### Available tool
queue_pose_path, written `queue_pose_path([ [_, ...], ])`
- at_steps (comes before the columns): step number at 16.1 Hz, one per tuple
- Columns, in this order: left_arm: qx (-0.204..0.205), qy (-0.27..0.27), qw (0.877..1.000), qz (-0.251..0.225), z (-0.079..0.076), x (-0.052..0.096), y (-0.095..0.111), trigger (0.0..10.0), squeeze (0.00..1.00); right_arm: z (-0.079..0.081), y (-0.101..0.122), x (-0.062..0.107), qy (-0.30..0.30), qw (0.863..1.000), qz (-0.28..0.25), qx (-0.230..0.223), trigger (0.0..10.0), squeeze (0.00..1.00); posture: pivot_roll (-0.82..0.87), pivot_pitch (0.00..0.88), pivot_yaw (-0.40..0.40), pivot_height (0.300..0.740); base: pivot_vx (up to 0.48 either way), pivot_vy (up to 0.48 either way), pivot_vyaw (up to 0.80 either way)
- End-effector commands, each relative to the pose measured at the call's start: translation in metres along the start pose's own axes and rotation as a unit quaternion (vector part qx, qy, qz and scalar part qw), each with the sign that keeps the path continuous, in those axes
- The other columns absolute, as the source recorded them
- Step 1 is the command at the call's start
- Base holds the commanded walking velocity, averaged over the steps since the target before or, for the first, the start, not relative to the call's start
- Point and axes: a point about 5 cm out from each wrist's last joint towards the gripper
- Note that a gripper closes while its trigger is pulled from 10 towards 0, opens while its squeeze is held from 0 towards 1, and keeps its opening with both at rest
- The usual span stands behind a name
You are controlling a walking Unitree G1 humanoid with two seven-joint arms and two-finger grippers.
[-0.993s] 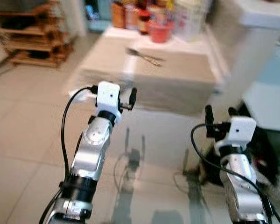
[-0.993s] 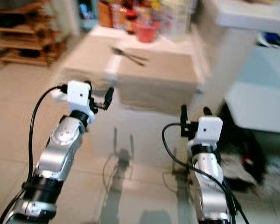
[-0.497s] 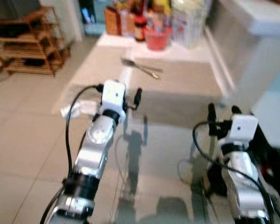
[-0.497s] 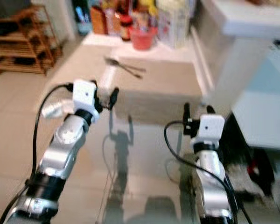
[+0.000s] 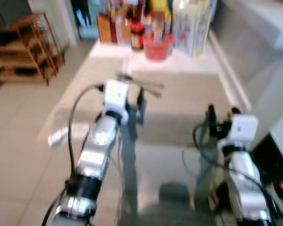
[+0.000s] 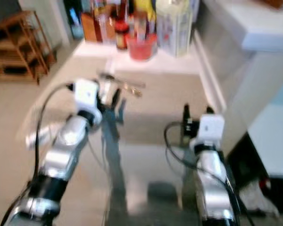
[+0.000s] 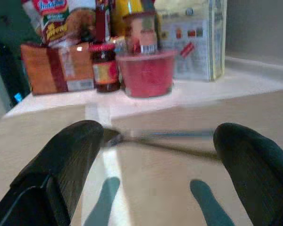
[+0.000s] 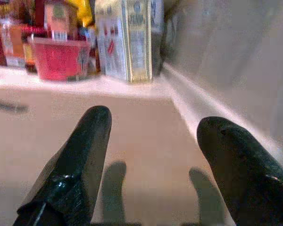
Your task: Setting the table
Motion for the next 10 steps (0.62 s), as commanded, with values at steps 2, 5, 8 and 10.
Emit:
queue_pose_path([
  [2, -0.006, 0.018, 1.000, 0.009, 0.011, 0.001, -0.004, 10.0, 0.00, 0.010, 0.005, -0.006, 0.024, 1.000, -0.002, -0.009, 10.0, 0.00, 0.01, 0.000, -0.006, 0.740, 0.465, 0.000, 0.00],
  [5, -0.002, 0.030, 1.000, 0.010, 0.013, 0.001, -0.004, 10.0, 0.00, 0.017, 0.017, -0.019, 0.064, 0.998, 0.005, -0.013, 10.0, 0.00, 0.02, 0.000, -0.008, 0.740, 0.000, 0.000, 0.00],
  [8, -0.003, 0.031, 0.999, 0.010, 0.012, 0.002, -0.004, 10.0, 0.00, 0.010, 0.019, -0.027, 0.101, 0.994, 0.031, -0.002, 10.0, 0.00, 0.03, 0.000, -0.018, 0.740, 0.000, 0.000, 0.00],
  [10, -0.004, 0.032, 0.999, 0.010, 0.013, 0.003, -0.004, 10.0, 0.00, 0.008, 0.020, -0.031, 0.127, 0.991, 0.052, 0.002, 10.0, 0.00, 0.03, 0.000, -0.024, 0.740, 0.000, 0.000, 0.00],
])
Point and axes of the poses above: a point about 5 cm out from each wrist's last joint towards the gripper, its own x axis pointing back from the gripper into the wrist, its own y axis along the axis of the wrist's last joint, z = x × y, and after that the axes turned 14 degrees about -x, right-handed
